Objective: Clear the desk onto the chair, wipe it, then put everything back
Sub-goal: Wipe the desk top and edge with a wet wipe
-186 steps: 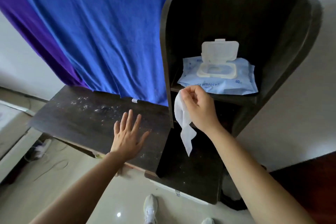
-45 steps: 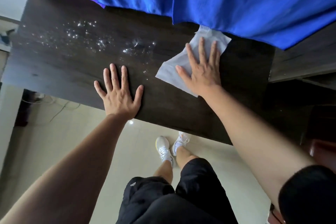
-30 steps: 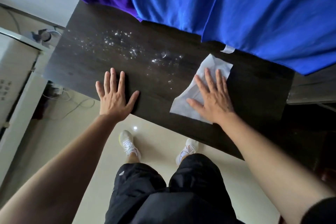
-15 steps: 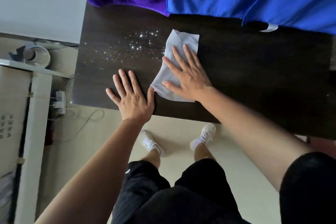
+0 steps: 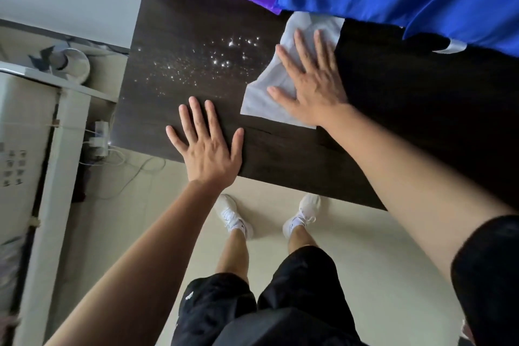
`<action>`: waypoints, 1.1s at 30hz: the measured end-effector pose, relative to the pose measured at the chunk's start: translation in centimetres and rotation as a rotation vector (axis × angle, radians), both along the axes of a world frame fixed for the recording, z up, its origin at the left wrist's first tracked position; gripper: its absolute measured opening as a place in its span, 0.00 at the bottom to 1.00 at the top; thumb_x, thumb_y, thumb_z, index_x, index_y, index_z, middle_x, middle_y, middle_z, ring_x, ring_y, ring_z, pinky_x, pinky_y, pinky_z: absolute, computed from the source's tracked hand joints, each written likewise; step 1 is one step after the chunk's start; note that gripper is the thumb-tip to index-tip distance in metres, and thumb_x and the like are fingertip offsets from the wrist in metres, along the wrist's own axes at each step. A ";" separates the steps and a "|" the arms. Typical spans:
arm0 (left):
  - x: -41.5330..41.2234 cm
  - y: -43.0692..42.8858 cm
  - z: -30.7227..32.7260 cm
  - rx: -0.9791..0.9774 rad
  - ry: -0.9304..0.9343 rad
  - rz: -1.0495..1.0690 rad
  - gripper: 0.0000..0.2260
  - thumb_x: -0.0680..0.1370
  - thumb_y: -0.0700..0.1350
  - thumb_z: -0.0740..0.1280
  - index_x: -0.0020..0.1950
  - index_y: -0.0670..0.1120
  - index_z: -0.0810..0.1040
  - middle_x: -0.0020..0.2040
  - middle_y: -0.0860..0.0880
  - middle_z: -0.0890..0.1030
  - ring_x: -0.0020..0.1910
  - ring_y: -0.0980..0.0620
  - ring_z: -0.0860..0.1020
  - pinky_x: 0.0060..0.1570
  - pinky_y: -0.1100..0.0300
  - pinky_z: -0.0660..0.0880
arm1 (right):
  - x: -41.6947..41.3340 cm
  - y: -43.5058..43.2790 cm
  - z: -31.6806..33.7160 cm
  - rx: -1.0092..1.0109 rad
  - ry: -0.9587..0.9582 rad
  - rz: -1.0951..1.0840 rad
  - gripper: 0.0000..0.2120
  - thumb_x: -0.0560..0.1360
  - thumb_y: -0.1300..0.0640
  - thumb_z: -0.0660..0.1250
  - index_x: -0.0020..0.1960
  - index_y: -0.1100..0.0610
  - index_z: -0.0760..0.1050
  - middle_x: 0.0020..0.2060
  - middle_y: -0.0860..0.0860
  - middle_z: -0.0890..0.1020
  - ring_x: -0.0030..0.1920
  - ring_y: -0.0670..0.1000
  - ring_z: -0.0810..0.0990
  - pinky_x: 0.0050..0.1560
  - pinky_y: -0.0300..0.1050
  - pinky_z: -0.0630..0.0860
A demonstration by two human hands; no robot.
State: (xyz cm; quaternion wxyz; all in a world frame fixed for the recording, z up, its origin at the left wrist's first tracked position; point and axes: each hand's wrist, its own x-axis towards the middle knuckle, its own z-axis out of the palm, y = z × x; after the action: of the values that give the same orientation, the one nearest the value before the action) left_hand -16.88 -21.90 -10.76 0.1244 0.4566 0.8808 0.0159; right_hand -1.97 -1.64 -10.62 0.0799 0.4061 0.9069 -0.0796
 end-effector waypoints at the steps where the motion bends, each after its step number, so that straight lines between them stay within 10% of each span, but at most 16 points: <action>1: -0.1 -0.1 0.1 0.023 -0.016 -0.005 0.33 0.82 0.63 0.49 0.81 0.44 0.50 0.81 0.43 0.46 0.80 0.43 0.42 0.73 0.34 0.40 | -1.0 -0.7 0.1 -0.007 0.008 0.039 0.39 0.77 0.26 0.41 0.82 0.44 0.44 0.82 0.56 0.45 0.80 0.66 0.41 0.79 0.64 0.43; 12: -10.9 -1.0 -0.1 0.074 0.060 0.261 0.35 0.81 0.63 0.50 0.80 0.42 0.51 0.81 0.40 0.49 0.80 0.41 0.46 0.74 0.34 0.45 | 2.8 -4.9 0.1 -0.031 -0.018 0.149 0.43 0.76 0.26 0.46 0.82 0.49 0.42 0.82 0.57 0.44 0.80 0.63 0.40 0.79 0.63 0.47; 23: -11.2 -1.3 -0.9 0.133 0.059 0.251 0.32 0.81 0.60 0.51 0.80 0.44 0.52 0.81 0.43 0.52 0.80 0.44 0.50 0.73 0.39 0.53 | -14.8 -2.8 0.4 -0.031 0.022 0.257 0.40 0.77 0.28 0.46 0.82 0.47 0.46 0.82 0.56 0.46 0.80 0.66 0.42 0.79 0.62 0.42; 33: -11.2 -1.2 -0.6 0.127 0.051 0.245 0.31 0.81 0.58 0.52 0.80 0.43 0.53 0.81 0.42 0.53 0.79 0.43 0.52 0.72 0.39 0.54 | -5.5 -3.3 0.9 -0.049 -0.082 0.346 0.37 0.79 0.30 0.45 0.82 0.44 0.41 0.82 0.53 0.43 0.81 0.59 0.38 0.80 0.59 0.42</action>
State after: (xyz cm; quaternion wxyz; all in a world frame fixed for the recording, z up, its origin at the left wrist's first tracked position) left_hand -28.09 -23.07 -11.32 0.0700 0.3530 0.9300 0.0748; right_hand -7.48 -4.99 -9.70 0.1393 0.2450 0.9569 -0.0701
